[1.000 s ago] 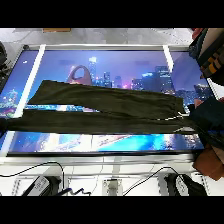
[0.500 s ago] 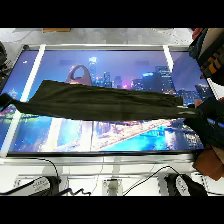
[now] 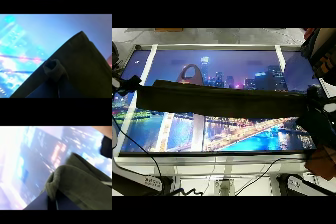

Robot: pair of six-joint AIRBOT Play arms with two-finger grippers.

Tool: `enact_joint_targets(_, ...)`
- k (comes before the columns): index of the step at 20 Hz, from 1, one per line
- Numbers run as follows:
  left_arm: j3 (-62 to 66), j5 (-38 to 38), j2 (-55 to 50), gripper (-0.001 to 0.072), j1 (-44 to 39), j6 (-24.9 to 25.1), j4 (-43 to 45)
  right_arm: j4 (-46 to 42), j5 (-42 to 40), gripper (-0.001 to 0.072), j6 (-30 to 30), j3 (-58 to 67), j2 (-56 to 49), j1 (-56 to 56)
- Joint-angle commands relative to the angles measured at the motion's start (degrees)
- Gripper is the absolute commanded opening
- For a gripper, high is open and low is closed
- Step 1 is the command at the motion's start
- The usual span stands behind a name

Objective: Fold the clothes and pants, and hang the long-sleeved shirts on hangers.

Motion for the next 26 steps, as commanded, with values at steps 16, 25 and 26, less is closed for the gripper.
enact_joint_targets(16,7.0,12.5,-4.5,0.0699,-4.7,-6.1,0.5,-0.3,-5.5,0.0701,3.4,9.6,-12.5,3.0)
enact_joint_targets(25,6.4,-35.0,7.6,0.0536,8.6,10.8,5.7,-6.8,-3.8,0.0692,-2.2,9.6,-8.1,3.0)
enact_joint_targets(26,4.4,-38.9,7.8,0.0537,10.4,13.0,4.8,-6.9,-3.1,0.0693,-4.9,9.6,-8.0,3.0)
